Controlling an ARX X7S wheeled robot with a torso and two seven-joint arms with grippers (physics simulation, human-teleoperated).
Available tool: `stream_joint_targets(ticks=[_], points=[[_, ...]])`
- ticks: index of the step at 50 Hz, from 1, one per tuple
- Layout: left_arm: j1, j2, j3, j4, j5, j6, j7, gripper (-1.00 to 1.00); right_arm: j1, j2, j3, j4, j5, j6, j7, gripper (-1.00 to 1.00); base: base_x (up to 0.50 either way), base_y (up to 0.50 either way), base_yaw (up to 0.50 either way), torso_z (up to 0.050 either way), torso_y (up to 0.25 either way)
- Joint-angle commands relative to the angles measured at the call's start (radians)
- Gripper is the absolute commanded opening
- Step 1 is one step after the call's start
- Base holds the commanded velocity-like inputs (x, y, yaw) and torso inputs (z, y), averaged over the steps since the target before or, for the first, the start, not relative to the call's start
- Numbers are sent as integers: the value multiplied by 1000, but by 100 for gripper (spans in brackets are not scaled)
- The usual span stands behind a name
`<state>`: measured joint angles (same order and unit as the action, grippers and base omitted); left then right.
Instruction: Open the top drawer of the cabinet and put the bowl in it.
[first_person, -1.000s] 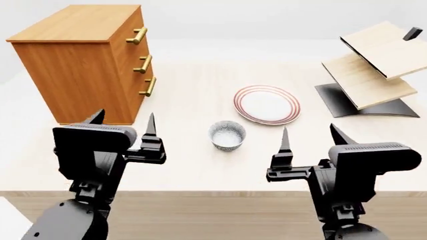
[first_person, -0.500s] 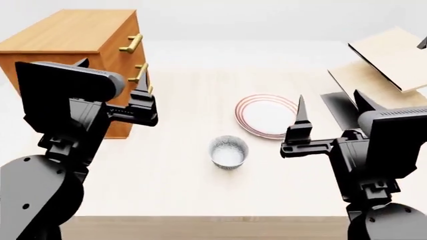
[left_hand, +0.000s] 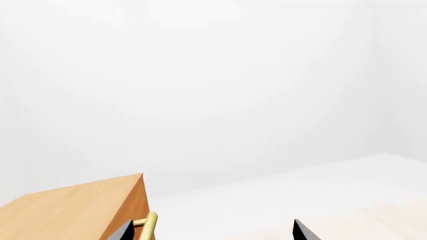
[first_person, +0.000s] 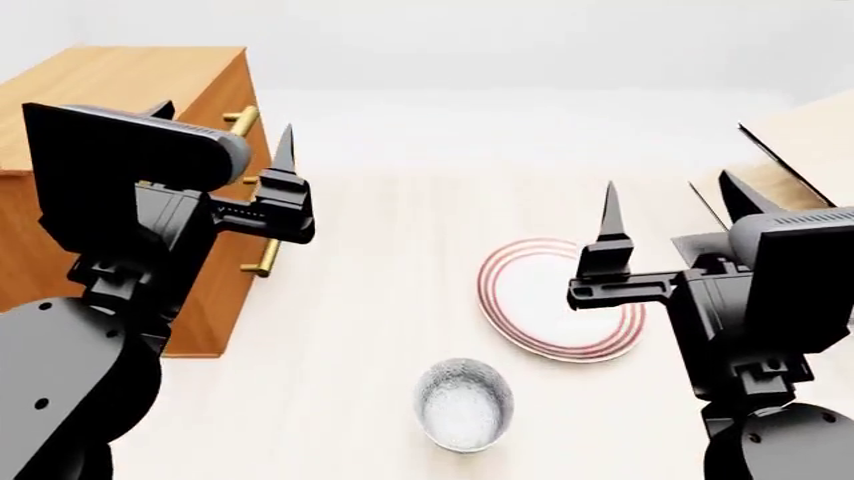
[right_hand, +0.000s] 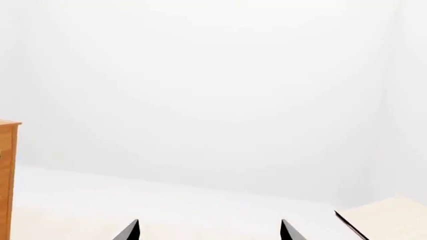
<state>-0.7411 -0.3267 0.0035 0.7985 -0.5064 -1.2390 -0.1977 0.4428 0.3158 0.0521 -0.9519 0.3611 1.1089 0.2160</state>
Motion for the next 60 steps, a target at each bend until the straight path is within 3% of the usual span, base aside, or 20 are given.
stream_joint_targets(ticks=[1, 22, 31, 46, 60], points=[[-2, -5, 3, 1, -6, 0, -5, 100, -1, 6, -1, 0, 5, -6, 6, 100, 500, 0, 0, 0, 0], [-19, -13, 8, 8, -21, -15, -16, 100, -4, 14, -5, -6, 16, -9, 20, 100, 499, 0, 0, 0, 1], [-47, -33, 47, -11, -9, -17, -20, 100, -6, 16, -7, -6, 18, -15, 28, 100, 50, 0, 0, 0, 0], [-240, -162, 403, -173, 146, 1, -26, 100, -22, 21, -21, 5, 18, -41, 35, 100, 0, 0, 0, 0, 0], [-366, -196, 621, -367, 231, 64, 28, 100, -30, 27, -20, 11, 24, -54, 38, 100, 0, 0, 0, 0, 0]])
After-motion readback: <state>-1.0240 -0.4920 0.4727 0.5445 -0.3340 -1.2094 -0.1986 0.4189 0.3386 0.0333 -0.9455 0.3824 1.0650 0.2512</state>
